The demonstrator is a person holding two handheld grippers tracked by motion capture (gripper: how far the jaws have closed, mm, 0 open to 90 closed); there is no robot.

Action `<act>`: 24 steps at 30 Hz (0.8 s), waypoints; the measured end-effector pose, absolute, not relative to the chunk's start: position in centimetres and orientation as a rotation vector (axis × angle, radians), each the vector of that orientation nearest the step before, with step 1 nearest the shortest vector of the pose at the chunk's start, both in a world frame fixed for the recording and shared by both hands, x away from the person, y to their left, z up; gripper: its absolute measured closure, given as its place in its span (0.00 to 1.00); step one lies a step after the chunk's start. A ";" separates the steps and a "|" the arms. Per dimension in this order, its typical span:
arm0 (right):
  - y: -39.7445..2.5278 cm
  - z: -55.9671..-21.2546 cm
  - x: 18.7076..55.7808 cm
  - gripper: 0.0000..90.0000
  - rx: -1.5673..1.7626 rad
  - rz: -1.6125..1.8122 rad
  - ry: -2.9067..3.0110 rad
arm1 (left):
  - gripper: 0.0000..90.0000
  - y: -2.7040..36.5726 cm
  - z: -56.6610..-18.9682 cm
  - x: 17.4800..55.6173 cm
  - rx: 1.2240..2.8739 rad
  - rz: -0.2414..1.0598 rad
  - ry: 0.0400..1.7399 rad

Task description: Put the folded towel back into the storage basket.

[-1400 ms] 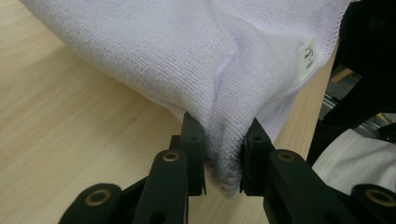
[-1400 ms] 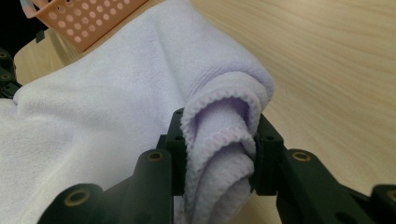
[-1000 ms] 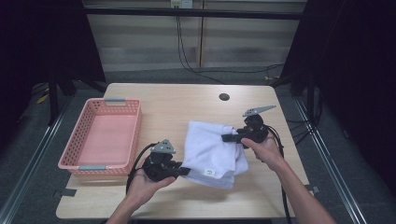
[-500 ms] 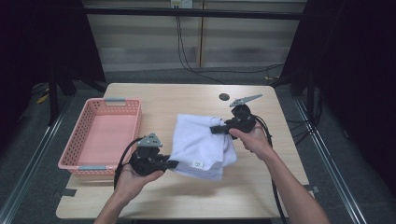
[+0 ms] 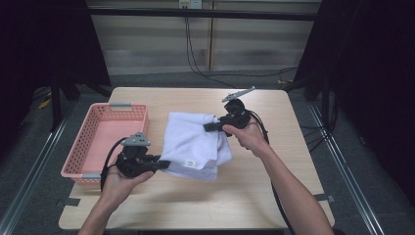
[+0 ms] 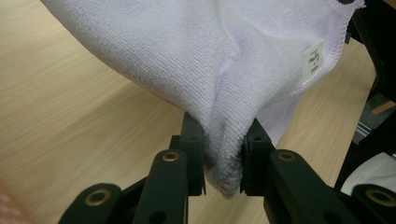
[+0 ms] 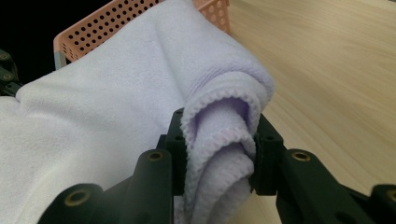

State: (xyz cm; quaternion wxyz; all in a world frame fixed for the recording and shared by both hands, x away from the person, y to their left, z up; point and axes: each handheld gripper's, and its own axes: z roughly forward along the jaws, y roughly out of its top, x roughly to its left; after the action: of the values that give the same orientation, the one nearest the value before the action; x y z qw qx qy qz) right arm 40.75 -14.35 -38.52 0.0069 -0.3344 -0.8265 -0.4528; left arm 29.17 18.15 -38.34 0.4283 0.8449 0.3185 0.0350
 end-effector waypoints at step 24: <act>-3.9 -35.0 45.0 0.74 -0.856 -1.396 -2.621 | 0.84 27.5 -36.6 29.5 2.001 0.167 0.950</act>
State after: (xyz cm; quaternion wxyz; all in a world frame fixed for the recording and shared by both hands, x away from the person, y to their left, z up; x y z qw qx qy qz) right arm 45.01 -3.86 -34.96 0.0254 -0.2770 -0.8479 -0.4514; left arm 29.53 27.52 -36.64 0.4441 0.8070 0.3832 0.0673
